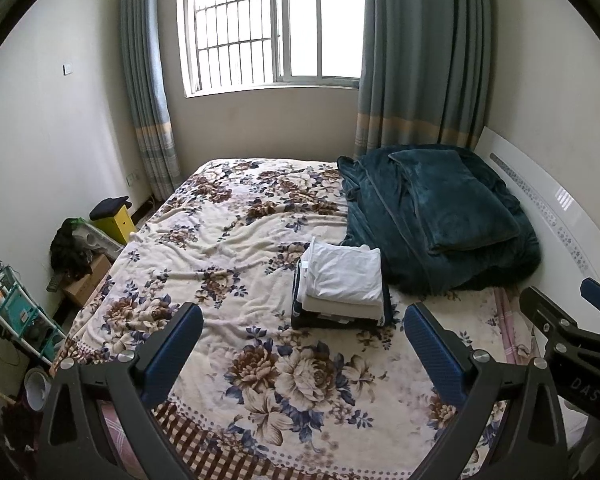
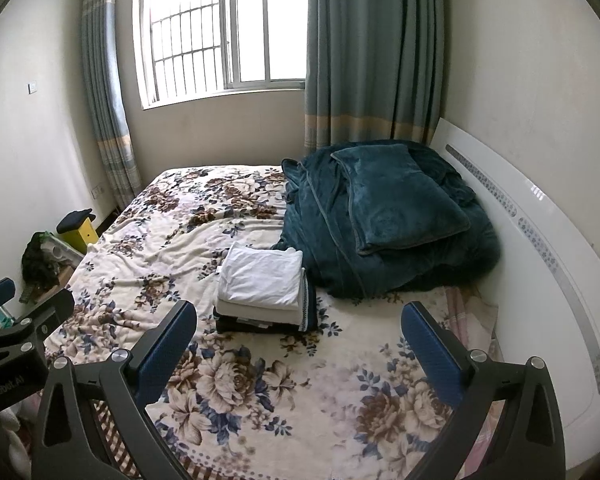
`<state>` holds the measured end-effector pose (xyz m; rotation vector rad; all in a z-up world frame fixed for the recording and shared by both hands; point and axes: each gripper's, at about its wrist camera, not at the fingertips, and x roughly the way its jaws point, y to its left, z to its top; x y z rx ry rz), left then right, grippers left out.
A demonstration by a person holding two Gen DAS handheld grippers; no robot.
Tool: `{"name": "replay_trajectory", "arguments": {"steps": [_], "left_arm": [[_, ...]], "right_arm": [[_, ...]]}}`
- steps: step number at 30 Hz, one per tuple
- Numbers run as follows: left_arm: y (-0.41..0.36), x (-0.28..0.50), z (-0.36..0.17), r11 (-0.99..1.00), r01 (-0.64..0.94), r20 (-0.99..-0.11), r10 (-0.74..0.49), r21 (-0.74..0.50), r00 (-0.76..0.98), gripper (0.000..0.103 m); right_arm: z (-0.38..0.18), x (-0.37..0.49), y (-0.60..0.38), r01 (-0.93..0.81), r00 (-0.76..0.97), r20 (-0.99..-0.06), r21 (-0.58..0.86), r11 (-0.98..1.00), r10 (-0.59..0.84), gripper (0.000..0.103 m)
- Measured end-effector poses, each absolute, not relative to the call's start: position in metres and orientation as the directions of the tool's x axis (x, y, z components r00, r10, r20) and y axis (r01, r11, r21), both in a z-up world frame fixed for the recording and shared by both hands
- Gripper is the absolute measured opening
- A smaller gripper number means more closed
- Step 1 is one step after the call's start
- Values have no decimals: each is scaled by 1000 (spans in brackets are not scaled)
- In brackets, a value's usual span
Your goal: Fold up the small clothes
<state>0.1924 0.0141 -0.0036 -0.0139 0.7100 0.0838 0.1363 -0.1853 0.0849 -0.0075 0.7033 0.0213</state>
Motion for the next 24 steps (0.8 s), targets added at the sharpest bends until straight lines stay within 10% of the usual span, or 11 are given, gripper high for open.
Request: {"name": "replay_trajectory", "arguments": {"steps": [24], "left_arm": [[13,187,1,995,-94,-650,84,19,755,103]], "right_arm": [[83,134,-182,-20,767,-642,-2,1000,14,103]]}}
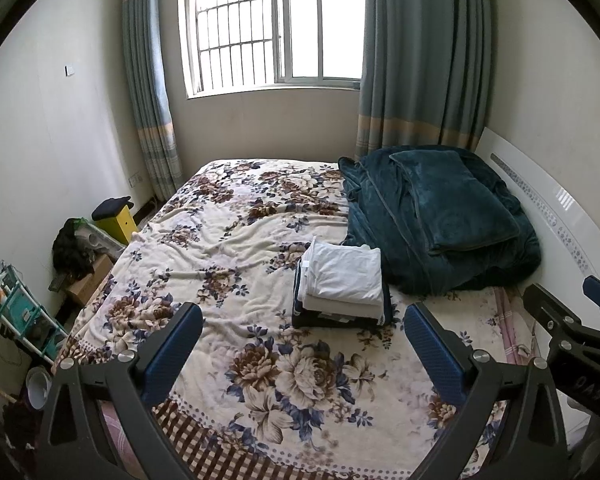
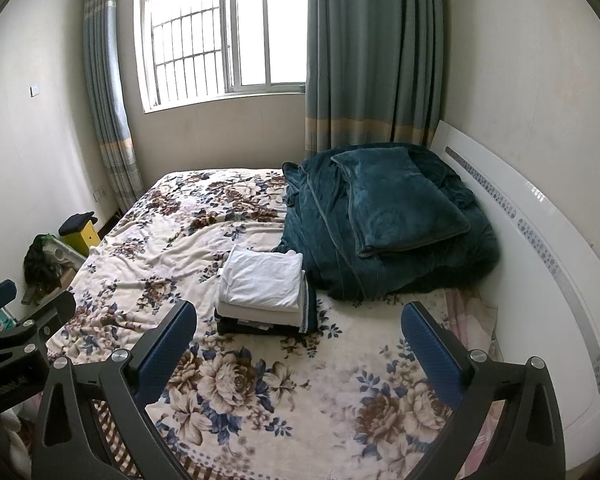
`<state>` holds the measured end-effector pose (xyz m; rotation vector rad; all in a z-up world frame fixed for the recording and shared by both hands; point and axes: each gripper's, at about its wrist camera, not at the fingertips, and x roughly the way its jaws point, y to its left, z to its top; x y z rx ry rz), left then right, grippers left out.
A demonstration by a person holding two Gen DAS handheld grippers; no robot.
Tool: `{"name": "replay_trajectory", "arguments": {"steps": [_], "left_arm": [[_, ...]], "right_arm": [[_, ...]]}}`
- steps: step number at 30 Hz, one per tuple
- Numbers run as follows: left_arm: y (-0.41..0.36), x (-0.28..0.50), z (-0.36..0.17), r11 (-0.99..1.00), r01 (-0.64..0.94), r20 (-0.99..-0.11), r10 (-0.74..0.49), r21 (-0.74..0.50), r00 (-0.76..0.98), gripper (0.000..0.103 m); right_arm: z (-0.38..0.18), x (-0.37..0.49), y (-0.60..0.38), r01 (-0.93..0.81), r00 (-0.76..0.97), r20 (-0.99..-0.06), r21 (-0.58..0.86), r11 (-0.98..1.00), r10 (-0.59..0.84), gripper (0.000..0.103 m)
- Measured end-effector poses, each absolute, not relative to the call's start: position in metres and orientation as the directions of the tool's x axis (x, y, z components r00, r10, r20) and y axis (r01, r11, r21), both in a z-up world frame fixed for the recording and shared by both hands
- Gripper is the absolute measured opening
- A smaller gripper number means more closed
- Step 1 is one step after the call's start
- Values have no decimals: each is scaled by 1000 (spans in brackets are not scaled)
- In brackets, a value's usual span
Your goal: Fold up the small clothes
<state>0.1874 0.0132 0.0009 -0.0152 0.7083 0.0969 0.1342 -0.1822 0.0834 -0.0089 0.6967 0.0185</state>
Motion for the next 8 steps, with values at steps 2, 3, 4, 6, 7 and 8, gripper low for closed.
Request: {"name": "replay_trajectory", "arguments": {"steps": [2,3,4,6,7,8], "left_arm": [[13,183,3,994,-104,-649,91,19,755,103],[14,183,5,994,-105,-648,91,17,756,103],[13,183,3,995,-101,-647,89,19,758,103],[15,184,5,995,-101,-645,93,23,759,103],[14,181,4,994,-107,-644,96,22,759,103],[14,181,5,994,-108,-643,97,22,759,103]], "right_arm": [[83,134,-182,-21,767,-642,0,1000,16,103],[84,134,-181,-21,767,-641,-1,1000,16,103],[83,133,-182,-20,767,-641,-3,1000,14,103],[83,133,-182,-19,767,-641,0,1000,14,103],[83,132,-181,-18,767,-641,0,1000,14,103],[84,134,-181,-18,767,-641,0,1000,14,103]]}}
